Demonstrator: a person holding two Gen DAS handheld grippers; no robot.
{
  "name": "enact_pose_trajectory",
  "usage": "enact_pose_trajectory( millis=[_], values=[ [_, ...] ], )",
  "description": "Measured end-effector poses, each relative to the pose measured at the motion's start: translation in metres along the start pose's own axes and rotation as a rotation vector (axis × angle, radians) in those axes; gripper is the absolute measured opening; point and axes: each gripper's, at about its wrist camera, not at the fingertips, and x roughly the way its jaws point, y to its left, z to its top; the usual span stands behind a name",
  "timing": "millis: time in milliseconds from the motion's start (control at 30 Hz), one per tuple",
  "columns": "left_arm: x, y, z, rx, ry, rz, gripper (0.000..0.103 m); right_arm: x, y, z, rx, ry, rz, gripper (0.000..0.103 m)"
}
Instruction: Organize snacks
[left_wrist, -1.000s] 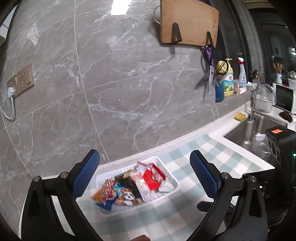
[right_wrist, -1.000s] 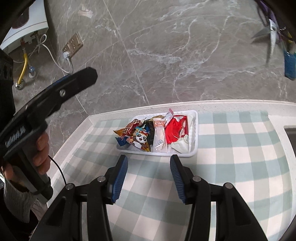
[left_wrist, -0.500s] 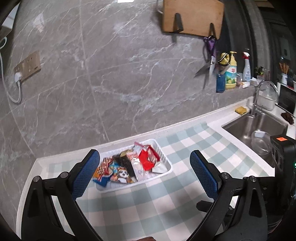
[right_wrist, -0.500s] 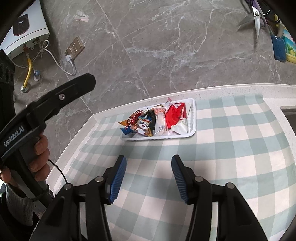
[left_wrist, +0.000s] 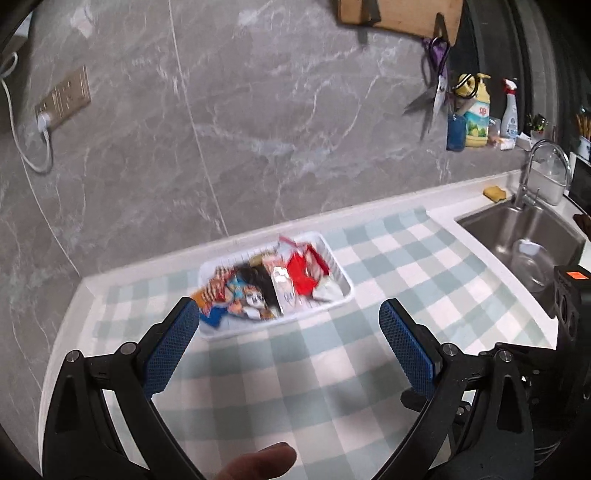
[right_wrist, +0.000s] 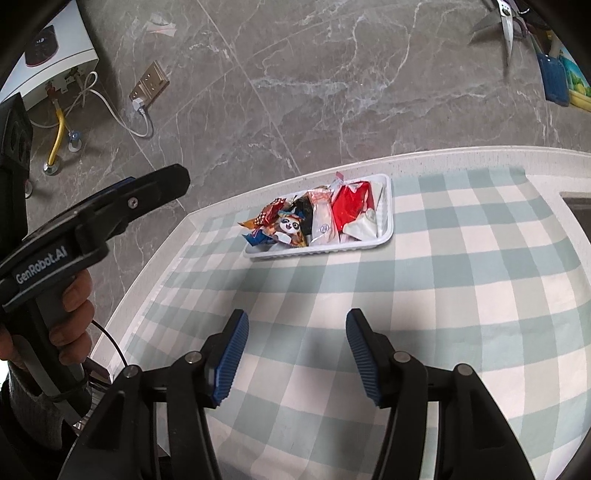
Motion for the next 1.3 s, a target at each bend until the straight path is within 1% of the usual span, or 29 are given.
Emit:
enact_pose_trajectory(
  millis=[133, 167, 300, 400, 467, 533, 600, 667, 700, 733, 833, 967, 1233, 1300],
  values=[
    [0.008, -0.001, -0.007, 0.004, 0.037, 0.006, 0.099, 0.001, 0.0, -0.003, 0.007, 0.008, 0.005, 0.061],
    [0.01, -0.002, -0.008, 0.008, 0.05, -0.006, 0.099, 0.001, 0.0, -0.004, 0.008, 0.01, 0.008, 0.061],
    [0.017, -0.001, -0.014, -0.006, 0.073, 0.003, 0.099, 0.004, 0.0, -0.006, 0.008, 0.025, 0.009, 0.064],
    [0.022, 0.001, -0.016, -0.023, 0.079, 0.015, 0.099, 0.006, 0.0, -0.008, 0.006, 0.034, 0.01, 0.064],
    [0.025, 0.002, -0.017, -0.025, 0.09, -0.006, 0.099, 0.008, 0.0, -0.009, 0.005, 0.04, 0.01, 0.065],
    [0.026, 0.002, -0.017, -0.02, 0.086, 0.003, 0.099, 0.009, -0.001, -0.01, -0.001, 0.045, 0.004, 0.066],
    [0.028, 0.002, -0.017, -0.025, 0.092, -0.006, 0.099, 0.011, -0.003, -0.01, -0.01, 0.043, -0.015, 0.072],
    [0.029, 0.0, -0.018, -0.024, 0.092, -0.011, 0.099, 0.013, -0.007, -0.011, -0.013, 0.043, -0.027, 0.073],
    [0.029, -0.001, -0.018, -0.022, 0.09, -0.012, 0.099, 0.016, -0.011, -0.012, -0.015, 0.042, -0.048, 0.077],
    [0.029, -0.002, -0.019, -0.021, 0.089, -0.022, 0.099, 0.021, -0.017, -0.013, -0.015, 0.055, -0.073, 0.078],
    [0.03, -0.004, -0.02, -0.019, 0.088, -0.022, 0.099, 0.035, -0.037, -0.019, 0.01, 0.089, -0.131, 0.078],
    [0.033, -0.009, -0.021, -0.007, 0.099, -0.031, 0.099, 0.045, -0.064, -0.029, 0.068, 0.114, -0.172, 0.078],
    [0.039, -0.009, -0.019, -0.037, 0.103, -0.034, 0.099, 0.052, -0.088, -0.033, 0.068, 0.123, -0.247, 0.078],
    [0.04, -0.007, -0.019, -0.057, 0.097, -0.013, 0.099, 0.053, -0.093, -0.034, 0.077, 0.125, -0.251, 0.078]
  ],
)
